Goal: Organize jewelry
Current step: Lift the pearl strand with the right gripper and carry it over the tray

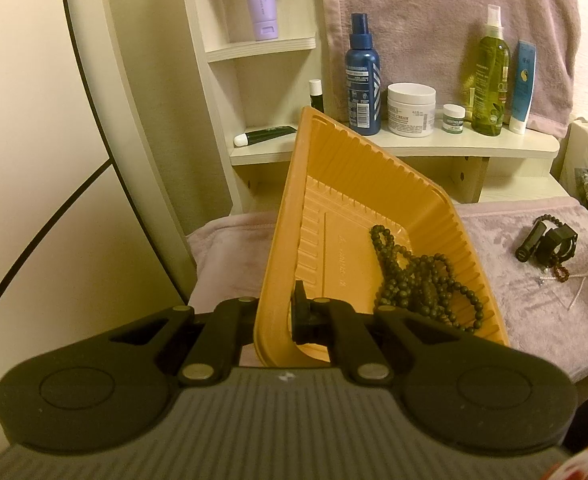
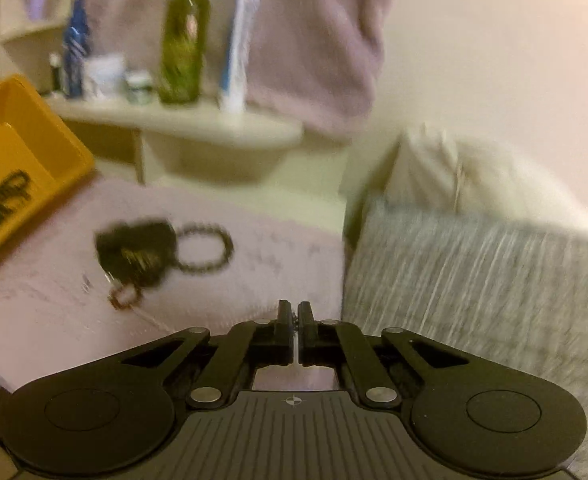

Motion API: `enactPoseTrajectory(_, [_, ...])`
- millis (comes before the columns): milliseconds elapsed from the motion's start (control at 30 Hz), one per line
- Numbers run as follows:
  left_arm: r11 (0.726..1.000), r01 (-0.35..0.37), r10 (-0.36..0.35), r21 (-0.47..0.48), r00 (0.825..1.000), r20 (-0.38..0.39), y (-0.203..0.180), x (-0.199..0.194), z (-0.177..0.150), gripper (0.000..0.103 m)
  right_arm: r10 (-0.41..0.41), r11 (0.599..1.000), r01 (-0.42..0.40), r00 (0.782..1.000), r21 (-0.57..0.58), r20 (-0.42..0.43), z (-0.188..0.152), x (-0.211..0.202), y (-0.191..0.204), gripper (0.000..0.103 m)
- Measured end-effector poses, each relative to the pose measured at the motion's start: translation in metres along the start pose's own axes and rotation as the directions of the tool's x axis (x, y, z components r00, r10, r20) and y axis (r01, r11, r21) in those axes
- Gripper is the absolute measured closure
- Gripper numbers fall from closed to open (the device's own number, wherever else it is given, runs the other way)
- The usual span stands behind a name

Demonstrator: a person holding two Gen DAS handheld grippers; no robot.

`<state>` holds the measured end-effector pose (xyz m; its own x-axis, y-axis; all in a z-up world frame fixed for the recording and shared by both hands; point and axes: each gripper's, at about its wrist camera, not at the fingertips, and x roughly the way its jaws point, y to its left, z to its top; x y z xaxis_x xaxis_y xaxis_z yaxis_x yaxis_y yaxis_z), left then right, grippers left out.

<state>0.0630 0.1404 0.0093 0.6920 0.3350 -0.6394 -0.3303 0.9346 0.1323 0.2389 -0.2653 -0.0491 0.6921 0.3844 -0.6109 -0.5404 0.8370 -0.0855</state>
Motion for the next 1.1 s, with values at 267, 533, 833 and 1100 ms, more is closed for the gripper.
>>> enactPoseTrajectory(267, [1.0,0.002,-0.002,0.0,1.0,0.002,0.0,-0.001,0.0,0.098,0.026,0.997,-0.012,0.982,-0.075,0.187,0.051,-0.069,0.011,0.101])
enactPoseTrajectory(533, [1.0,0.003,-0.003,0.002,1.0,0.006,0.0,-0.002,0.0,0.098,0.066,0.987,-0.018,0.952,-0.16,0.297,0.086,-0.109,0.026,0.101])
enactPoseTrajectory(833, [1.0,0.006,-0.006,0.004,1.0,0.01,0.0,-0.005,-0.001,0.098,0.185,0.964,-0.101,0.919,-0.246,0.349,0.11,-0.129,0.049,0.101])
enactPoseTrajectory(1100, [1.0,0.007,-0.007,0.004,1.0,0.01,0.001,-0.005,-0.001,0.098,0.415,0.888,-0.299,0.848,-0.349,0.33,0.144,-0.128,0.083,0.101])
